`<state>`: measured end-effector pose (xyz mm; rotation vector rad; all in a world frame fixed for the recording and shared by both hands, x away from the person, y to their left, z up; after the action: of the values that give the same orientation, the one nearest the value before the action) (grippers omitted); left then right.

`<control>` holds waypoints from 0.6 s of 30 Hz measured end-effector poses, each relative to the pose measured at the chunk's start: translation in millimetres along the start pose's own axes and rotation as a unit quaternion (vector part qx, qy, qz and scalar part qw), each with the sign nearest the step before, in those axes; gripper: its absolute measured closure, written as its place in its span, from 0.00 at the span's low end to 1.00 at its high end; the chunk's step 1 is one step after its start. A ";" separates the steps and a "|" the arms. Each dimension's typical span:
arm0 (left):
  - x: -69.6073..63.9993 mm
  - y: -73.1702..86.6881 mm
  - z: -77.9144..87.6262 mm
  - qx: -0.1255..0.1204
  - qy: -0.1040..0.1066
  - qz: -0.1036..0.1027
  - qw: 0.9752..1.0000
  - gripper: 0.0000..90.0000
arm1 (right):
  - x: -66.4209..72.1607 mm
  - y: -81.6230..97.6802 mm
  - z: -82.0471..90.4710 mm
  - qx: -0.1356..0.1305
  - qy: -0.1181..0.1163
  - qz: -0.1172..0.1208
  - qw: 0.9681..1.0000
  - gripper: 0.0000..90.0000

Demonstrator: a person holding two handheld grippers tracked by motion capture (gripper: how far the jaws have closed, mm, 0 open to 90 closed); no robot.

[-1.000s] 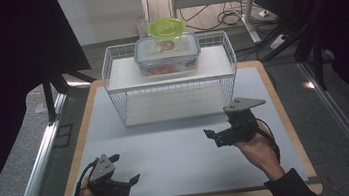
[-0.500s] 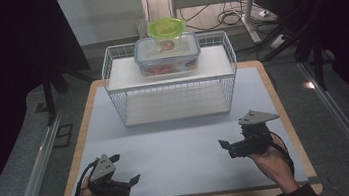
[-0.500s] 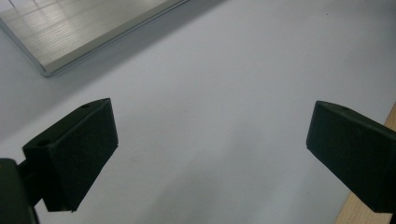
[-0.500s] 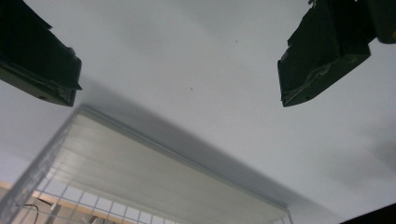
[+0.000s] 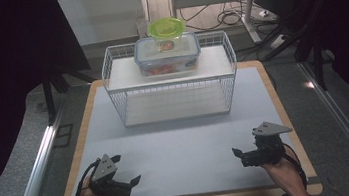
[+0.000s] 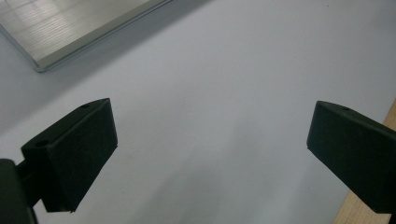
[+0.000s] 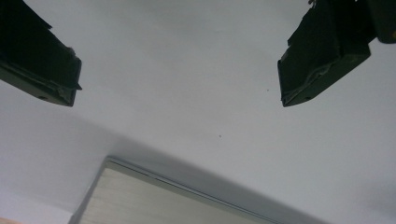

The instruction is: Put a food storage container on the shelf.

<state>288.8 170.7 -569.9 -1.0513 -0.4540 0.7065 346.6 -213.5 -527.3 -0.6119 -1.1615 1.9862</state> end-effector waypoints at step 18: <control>1.5 5.2 -2.5 0.016 -0.004 -0.003 1.000 0.01 | -9.3 44.2 7.2 0.034 0.013 -0.015 0.999 0.00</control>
<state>289.9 171.8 -575.6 -1.0173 -0.4511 0.7105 331.3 -238.5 -562.3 -0.5799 -1.0766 1.9794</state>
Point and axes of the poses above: each handheld gripper's, and its own axes: z roughly backward along the jaws, y roughly out of its underside, x roughly to its left, the point moved 9 cm from there along -z, roughly forward along the jaws, and after that the axes turned 9 degrees about -x, right-handed, at the moved point
